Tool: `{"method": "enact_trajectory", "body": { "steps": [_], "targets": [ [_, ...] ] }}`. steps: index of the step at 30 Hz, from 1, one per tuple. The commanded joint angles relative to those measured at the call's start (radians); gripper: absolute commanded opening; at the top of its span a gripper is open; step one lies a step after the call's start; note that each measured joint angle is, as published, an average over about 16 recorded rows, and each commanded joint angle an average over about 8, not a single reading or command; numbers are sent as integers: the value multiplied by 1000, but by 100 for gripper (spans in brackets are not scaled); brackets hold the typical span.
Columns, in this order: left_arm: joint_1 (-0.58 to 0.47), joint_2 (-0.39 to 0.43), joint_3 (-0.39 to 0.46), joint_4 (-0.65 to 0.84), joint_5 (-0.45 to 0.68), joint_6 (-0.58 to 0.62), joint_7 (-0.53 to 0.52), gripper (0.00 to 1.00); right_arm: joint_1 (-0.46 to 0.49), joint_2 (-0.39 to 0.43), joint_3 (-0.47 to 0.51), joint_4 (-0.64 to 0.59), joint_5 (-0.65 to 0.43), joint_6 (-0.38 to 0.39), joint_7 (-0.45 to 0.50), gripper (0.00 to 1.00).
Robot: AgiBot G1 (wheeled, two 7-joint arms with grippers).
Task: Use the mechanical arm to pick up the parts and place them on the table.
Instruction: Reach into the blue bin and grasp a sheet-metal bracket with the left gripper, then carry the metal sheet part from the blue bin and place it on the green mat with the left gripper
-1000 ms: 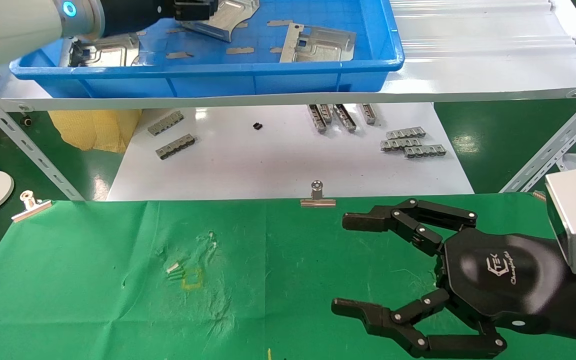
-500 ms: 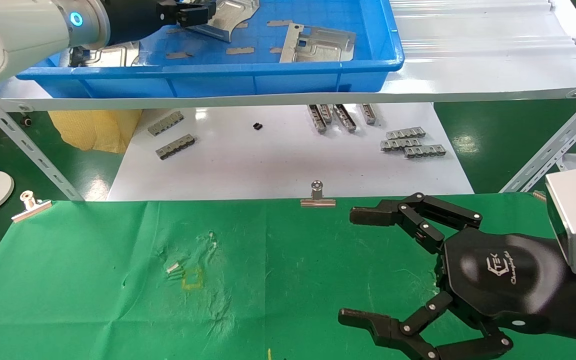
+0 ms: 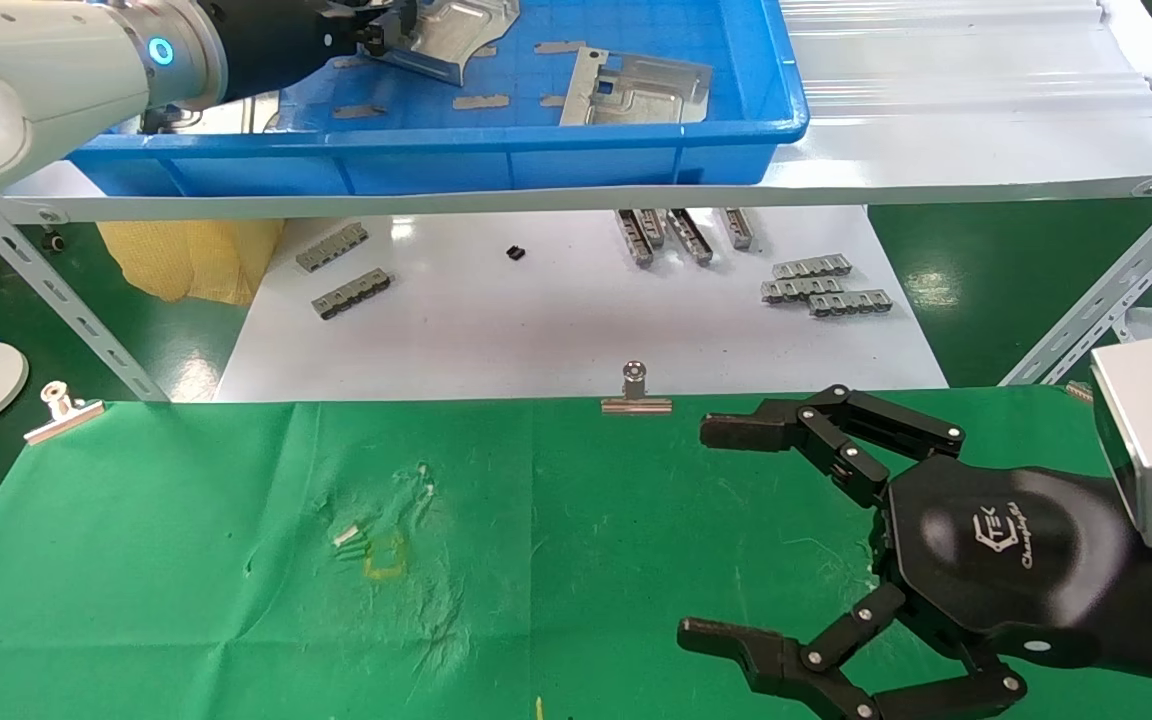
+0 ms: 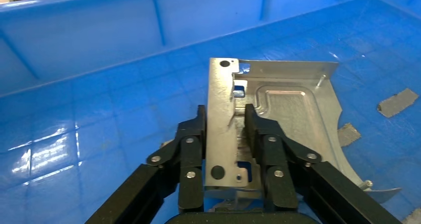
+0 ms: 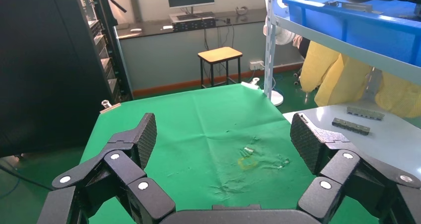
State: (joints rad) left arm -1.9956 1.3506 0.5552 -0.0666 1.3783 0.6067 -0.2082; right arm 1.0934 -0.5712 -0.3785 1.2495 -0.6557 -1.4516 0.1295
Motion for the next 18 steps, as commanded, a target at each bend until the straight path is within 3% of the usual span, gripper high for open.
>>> {"method": "enact_trajectory", "body": {
  "steps": [1,12,18],
  "targets": [
    [5,0,-1,-2,-3,-2,-2,0,0,0,0,0,0,0,0,100],
    [-4,-2,-9,-44,-38,16,31,0,0,0,0,0,0,0,0,100],
    [-40,-20,-28,-76,-76,95,88,0,0,0,0,0,0,0,0,100]
  ]
}}
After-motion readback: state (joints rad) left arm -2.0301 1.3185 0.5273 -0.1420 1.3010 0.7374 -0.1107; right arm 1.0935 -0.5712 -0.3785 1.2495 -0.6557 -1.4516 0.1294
